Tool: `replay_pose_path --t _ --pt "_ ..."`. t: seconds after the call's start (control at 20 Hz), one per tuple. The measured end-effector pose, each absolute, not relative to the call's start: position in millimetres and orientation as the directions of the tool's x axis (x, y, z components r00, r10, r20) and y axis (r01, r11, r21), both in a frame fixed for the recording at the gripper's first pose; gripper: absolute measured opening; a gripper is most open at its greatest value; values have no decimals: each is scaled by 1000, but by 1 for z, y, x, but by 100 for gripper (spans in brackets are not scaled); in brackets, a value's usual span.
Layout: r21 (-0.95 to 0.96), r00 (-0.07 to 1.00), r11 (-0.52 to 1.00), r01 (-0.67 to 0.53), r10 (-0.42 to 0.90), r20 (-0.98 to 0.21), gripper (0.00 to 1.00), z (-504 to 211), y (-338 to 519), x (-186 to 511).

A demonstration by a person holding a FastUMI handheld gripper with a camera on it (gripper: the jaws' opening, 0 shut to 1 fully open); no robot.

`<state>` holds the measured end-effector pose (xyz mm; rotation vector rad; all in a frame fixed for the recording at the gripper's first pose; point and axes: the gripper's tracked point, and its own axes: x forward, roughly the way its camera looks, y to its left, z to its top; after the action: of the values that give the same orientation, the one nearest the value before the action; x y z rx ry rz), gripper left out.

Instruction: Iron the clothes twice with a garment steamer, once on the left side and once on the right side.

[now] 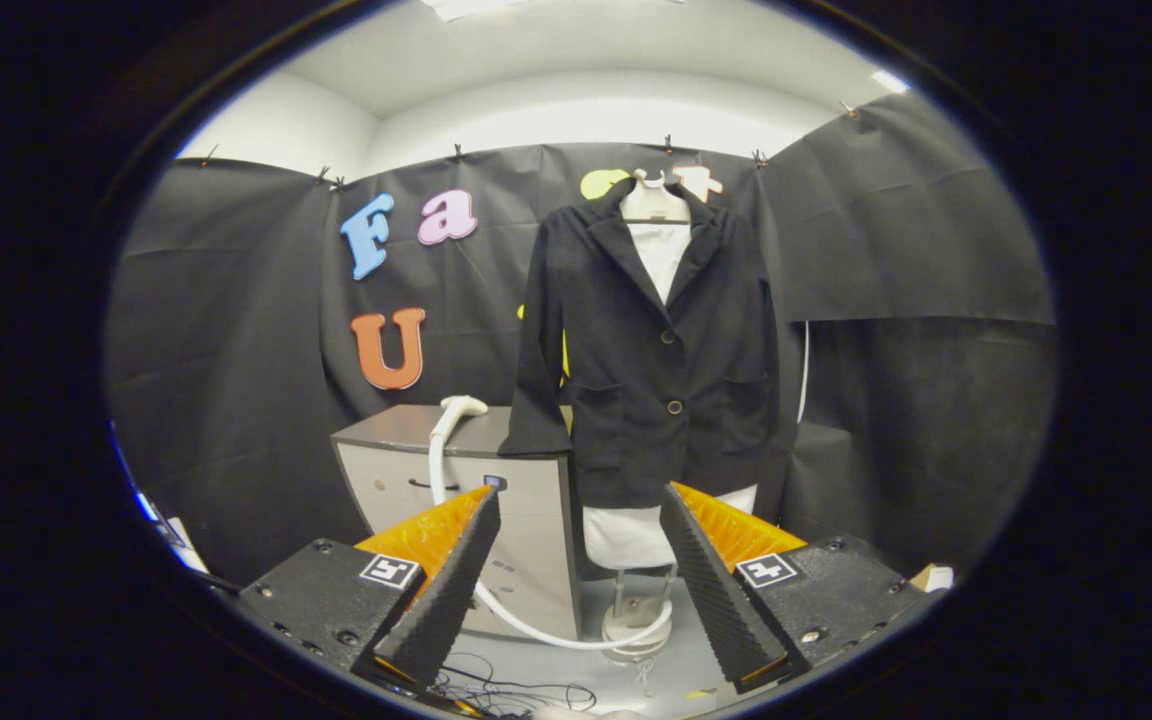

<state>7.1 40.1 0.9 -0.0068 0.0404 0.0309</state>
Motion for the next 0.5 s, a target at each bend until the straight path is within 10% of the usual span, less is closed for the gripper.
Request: replay_pose_path --t 0.5 --pt "-3 997 998 -67 67 -31 100 42 102 99"
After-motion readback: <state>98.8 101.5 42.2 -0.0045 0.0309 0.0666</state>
